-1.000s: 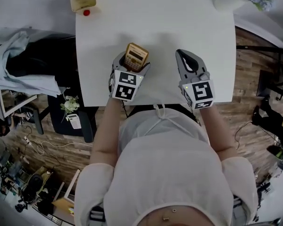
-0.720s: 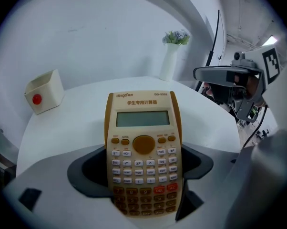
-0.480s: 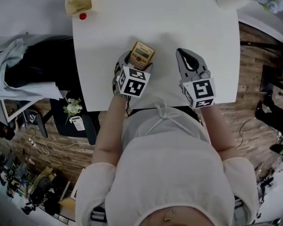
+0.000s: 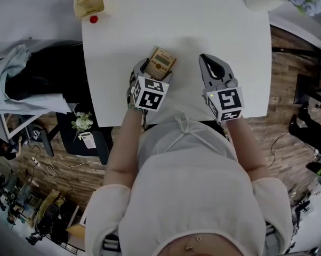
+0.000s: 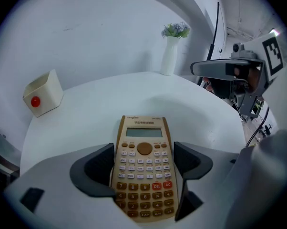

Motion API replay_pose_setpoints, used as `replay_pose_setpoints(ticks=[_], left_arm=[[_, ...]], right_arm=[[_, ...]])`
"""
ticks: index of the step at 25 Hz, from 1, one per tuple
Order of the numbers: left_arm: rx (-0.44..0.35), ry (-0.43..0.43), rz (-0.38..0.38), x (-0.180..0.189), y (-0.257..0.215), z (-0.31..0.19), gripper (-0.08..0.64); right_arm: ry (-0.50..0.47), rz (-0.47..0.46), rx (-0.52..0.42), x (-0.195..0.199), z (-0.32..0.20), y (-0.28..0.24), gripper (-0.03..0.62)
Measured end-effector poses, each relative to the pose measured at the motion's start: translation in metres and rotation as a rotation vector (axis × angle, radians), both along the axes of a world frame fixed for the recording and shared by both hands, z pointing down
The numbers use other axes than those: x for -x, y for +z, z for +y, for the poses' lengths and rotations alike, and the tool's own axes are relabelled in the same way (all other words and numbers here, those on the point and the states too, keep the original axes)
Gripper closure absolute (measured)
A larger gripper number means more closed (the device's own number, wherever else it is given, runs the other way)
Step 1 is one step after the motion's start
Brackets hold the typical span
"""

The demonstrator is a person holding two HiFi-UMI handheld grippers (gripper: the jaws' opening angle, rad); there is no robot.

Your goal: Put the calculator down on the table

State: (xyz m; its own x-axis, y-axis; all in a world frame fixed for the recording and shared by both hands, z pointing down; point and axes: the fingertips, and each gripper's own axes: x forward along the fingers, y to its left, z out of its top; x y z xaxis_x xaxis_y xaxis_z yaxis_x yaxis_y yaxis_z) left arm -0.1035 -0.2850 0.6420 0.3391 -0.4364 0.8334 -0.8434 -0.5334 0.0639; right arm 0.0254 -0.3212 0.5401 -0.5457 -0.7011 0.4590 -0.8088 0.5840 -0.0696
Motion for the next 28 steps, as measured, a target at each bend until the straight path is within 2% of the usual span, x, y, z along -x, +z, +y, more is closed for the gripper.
replay_pose_setpoints(ticks=[7, 10, 13, 15, 16, 18, 23, 28], left_arm=[[-0.031, -0.01, 0.023, -0.001, -0.007, 0.001, 0.147], [-0.073, -0.02, 0.059, -0.004, -0.024, 0.002, 0.147], [-0.15, -0.055, 0.099, -0.003, -0.052, 0.002, 0.15], [-0.223, -0.092, 0.116, 0.001, -0.077, 0.001, 0.207], [-0.264, -0.112, 0.115, 0.004, -0.09, 0.001, 0.288], [-0.346, -0.143, 0.102, 0.009, -0.115, 0.004, 0.383], [-0.496, -0.161, 0.128, 0.008, -0.171, 0.015, 0.497], [-0.616, -0.164, 0.166, 0.008, -0.22, 0.025, 0.523]], right_arm=[[0.007, -0.007, -0.002, -0.005, 0.002, -0.006, 0.586], [-0.001, -0.011, -0.014, -0.005, 0.006, -0.013, 0.586], [-0.014, -0.016, -0.037, -0.005, 0.011, -0.023, 0.586], [-0.02, -0.019, -0.054, -0.008, 0.015, -0.03, 0.586], [-0.021, -0.022, -0.061, -0.009, 0.018, -0.034, 0.586], [-0.019, -0.03, -0.075, -0.013, 0.022, -0.043, 0.586], [-0.026, -0.047, -0.131, -0.018, 0.03, -0.074, 0.586], [-0.046, -0.069, -0.187, -0.022, 0.039, -0.108, 0.586]])
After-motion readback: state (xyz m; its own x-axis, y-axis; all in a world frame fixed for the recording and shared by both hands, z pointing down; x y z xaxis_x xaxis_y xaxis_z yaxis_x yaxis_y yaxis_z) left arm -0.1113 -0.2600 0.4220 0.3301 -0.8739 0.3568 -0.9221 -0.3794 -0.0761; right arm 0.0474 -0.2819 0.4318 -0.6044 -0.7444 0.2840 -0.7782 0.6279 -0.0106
